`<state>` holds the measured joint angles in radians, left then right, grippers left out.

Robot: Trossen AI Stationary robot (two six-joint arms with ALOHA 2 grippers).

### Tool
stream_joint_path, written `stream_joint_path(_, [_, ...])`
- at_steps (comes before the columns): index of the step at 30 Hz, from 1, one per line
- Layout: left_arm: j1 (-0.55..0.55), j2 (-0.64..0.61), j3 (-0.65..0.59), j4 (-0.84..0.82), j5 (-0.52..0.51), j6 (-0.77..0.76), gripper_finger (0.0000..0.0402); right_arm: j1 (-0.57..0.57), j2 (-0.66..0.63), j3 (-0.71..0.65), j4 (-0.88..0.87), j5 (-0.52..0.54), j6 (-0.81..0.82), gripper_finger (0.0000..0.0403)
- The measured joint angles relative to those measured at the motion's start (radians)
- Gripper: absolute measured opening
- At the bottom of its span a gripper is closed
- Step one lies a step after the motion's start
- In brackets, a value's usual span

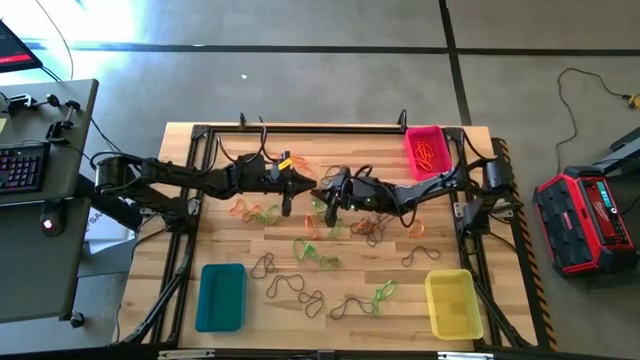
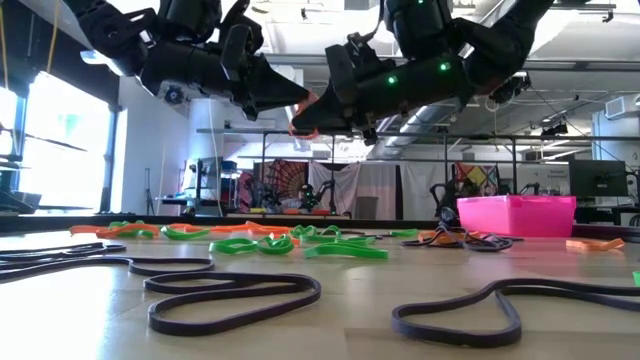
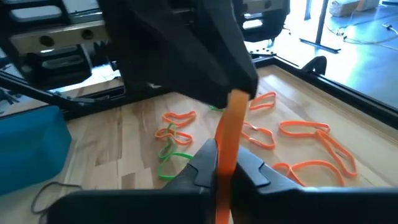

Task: Sort rubber bands into baskets
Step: Put the orange rubber band into the red bin

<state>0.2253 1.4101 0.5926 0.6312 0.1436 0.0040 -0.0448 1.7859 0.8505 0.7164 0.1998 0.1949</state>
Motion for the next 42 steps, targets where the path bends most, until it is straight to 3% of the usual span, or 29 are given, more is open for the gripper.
stream_joint_path(4, [0.001,-0.007,0.0,-0.022,-0.017,0.027,0.0084,0.0,-0.009,0.0,-0.04,0.013,0.033,0.0009])
stream_joint_path(12, [0.004,-0.07,-0.001,-0.114,-0.086,0.061,0.0155,-0.015,-0.112,-0.001,-0.266,0.144,0.052,0.0002])
stream_joint_path(24, [0.026,-0.114,-0.001,-0.28,-0.16,0.087,0.017,-0.194,-0.475,-0.001,-1.024,0.479,0.174,0.0])
stream_joint_path(29, [0.026,-0.114,-0.001,-0.276,-0.159,0.086,0.017,-0.332,-0.558,-0.002,-1.3,0.545,0.251,0.0])
stream_joint_path(42, [0.025,-0.113,-0.001,-0.293,-0.156,0.076,0.017,-0.628,-0.555,-0.204,-1.29,0.503,0.327,0.0])
